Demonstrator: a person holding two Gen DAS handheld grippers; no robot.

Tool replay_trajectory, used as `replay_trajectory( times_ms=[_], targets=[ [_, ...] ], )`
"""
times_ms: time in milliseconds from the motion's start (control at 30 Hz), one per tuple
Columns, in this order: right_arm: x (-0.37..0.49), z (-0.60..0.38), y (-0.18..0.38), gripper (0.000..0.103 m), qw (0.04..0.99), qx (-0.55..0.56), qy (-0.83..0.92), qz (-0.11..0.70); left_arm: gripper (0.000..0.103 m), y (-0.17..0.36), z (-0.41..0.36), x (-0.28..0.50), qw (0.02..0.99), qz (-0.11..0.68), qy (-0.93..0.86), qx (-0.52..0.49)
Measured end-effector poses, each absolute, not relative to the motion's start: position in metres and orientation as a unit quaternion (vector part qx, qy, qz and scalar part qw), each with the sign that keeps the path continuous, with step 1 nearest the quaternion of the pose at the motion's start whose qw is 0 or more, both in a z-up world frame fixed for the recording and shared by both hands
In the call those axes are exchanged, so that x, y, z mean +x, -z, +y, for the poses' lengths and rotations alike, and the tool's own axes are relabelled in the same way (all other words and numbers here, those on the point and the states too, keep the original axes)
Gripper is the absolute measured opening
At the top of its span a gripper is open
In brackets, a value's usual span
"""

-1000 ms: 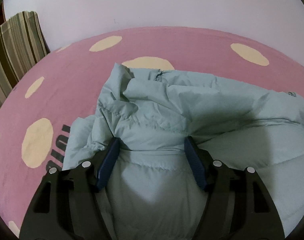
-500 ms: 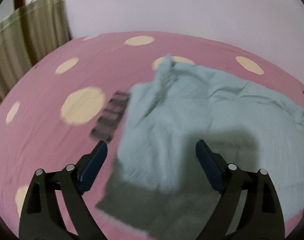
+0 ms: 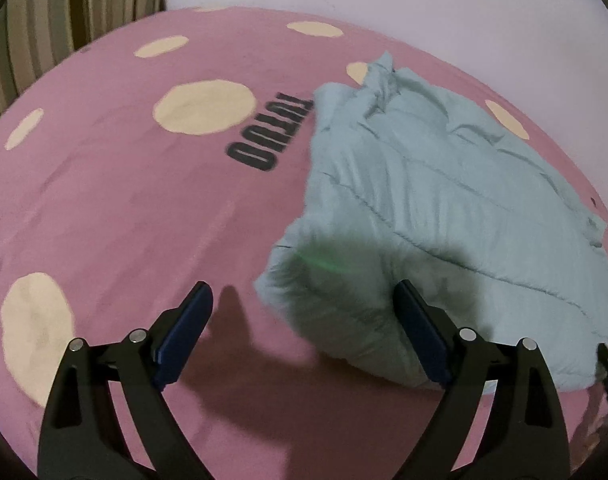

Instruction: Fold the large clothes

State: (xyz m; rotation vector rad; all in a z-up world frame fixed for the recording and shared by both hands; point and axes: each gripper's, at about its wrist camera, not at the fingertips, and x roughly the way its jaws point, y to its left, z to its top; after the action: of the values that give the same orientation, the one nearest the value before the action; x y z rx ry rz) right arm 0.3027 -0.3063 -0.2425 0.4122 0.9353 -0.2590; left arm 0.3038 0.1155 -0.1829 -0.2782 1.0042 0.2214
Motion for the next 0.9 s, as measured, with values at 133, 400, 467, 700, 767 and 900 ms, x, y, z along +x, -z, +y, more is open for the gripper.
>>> replay_trajectory(
  times_ms=[133, 400, 467, 700, 767, 900],
  targets=[
    [0.306, -0.303, 0.245, 0.076, 0.865, 0.199, 0.124, 0.443, 0.082, 0.191, 0.114, 0.311, 0.856, 0.485, -0.094, -0.153],
    [0.301, -0.288, 0.243, 0.033, 0.873, 0.191, 0.099, 0.438, 0.024, 0.187, 0.093, 0.314, 0.864, 0.48, -0.056, -0.14],
    [0.297, -0.287, 0.241, 0.028, 0.875, 0.196, 0.095, 0.433, 0.018, 0.185, 0.09, 0.313, 0.866, 0.479, -0.054, -0.137],
    [0.284, -0.282, 0.226, 0.018, 0.881, 0.204, 0.087, 0.418, 0.011, 0.171, 0.089, 0.304, 0.874, 0.466, -0.056, -0.128],
    [0.287, -0.281, 0.224, 0.018, 0.883, 0.2, 0.086, 0.416, 0.011, 0.167, 0.091, 0.3, 0.875, 0.464, -0.058, -0.128],
    [0.28, -0.279, 0.221, 0.017, 0.885, 0.196, 0.083, 0.413, 0.011, 0.159, 0.092, 0.287, 0.877, 0.462, -0.061, -0.121]
  ],
)
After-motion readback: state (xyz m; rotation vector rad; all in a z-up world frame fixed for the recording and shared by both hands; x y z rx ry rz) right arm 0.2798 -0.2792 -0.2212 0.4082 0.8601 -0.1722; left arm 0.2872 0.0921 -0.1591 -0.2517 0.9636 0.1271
